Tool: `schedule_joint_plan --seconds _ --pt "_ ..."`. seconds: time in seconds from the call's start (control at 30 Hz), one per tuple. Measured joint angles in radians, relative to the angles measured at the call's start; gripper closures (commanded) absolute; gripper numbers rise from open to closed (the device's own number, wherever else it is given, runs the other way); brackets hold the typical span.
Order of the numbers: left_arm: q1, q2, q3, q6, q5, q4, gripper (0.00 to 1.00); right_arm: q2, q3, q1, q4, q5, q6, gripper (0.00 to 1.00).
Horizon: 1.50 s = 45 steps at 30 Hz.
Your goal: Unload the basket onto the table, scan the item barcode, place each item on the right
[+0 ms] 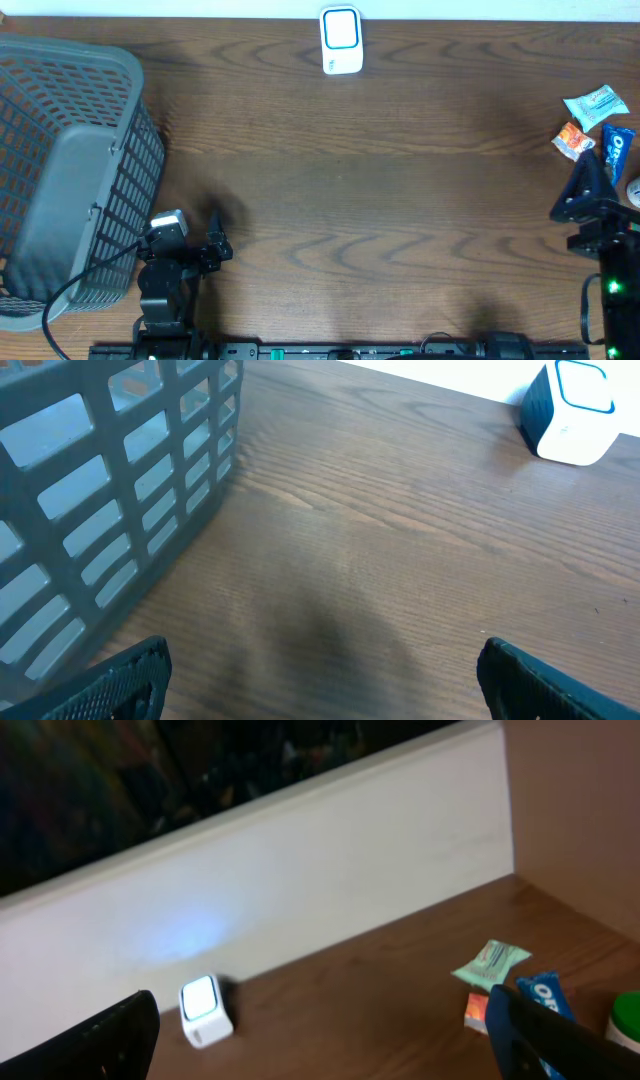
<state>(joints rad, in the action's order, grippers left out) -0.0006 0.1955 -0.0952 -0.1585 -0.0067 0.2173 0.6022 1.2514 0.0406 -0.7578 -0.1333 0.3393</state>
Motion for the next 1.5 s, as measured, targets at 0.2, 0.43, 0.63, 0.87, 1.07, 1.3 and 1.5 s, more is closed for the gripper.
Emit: schedule_joint_plan --seconds 0.2,0.43,0.63,0.87,1.07,1.3,1.5 --pt "0.000 0.000 0.000 0.000 0.000 0.000 0.02 0.000 -0.019 0.000 0.003 0.054 -0.018 0.01" --pt "0.000 0.000 0.000 0.000 0.000 0.000 0.02 0.000 -0.020 0.000 0.019 0.114 -0.071 0.01" --pt "0.000 0.000 0.000 0.000 0.000 0.000 0.02 -0.001 -0.021 0.000 0.020 0.182 -0.173 0.01" --pt "0.000 0.000 0.000 0.000 0.000 0.000 0.02 -0.026 -0.024 0.000 -0.005 0.209 -0.259 0.01" --pt "0.000 0.000 0.000 0.000 0.000 0.000 0.02 -0.096 -0.026 0.000 -0.031 0.213 -0.293 0.01" --pt "0.000 0.000 0.000 0.000 0.000 0.000 0.02 -0.211 -0.101 -0.001 0.008 0.213 -0.323 0.01" --pt "0.000 0.000 0.000 0.000 0.000 0.000 0.02 -0.380 -0.328 -0.024 0.217 0.216 -0.337 0.01"
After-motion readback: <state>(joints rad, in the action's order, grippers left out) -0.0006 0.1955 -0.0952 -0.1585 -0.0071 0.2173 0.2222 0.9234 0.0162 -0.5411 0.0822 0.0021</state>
